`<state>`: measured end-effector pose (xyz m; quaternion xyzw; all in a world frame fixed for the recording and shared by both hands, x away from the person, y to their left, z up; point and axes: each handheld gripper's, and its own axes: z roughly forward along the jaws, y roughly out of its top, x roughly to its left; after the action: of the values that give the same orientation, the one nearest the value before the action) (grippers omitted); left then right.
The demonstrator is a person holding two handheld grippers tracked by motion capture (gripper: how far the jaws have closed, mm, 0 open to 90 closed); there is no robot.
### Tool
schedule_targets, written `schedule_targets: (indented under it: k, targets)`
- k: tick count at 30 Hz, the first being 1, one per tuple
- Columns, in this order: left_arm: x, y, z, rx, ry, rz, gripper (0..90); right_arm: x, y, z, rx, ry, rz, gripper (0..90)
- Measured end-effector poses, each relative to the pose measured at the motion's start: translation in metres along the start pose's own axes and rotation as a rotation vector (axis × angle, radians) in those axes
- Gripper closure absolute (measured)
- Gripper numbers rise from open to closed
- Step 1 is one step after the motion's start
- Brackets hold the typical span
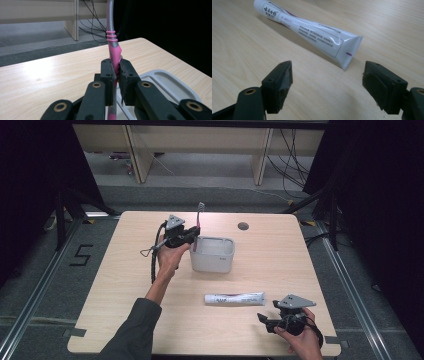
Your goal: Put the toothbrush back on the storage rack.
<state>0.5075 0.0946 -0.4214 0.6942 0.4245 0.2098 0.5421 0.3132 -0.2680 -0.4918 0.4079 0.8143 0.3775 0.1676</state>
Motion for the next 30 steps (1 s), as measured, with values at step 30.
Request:
schedule_targets:
  k: [30]
  targets:
    - [0.001,-0.017,0.001,0.064,0.039,0.042,68.4,0.000,0.000,0.001,0.007,0.000,-0.015,25.1]
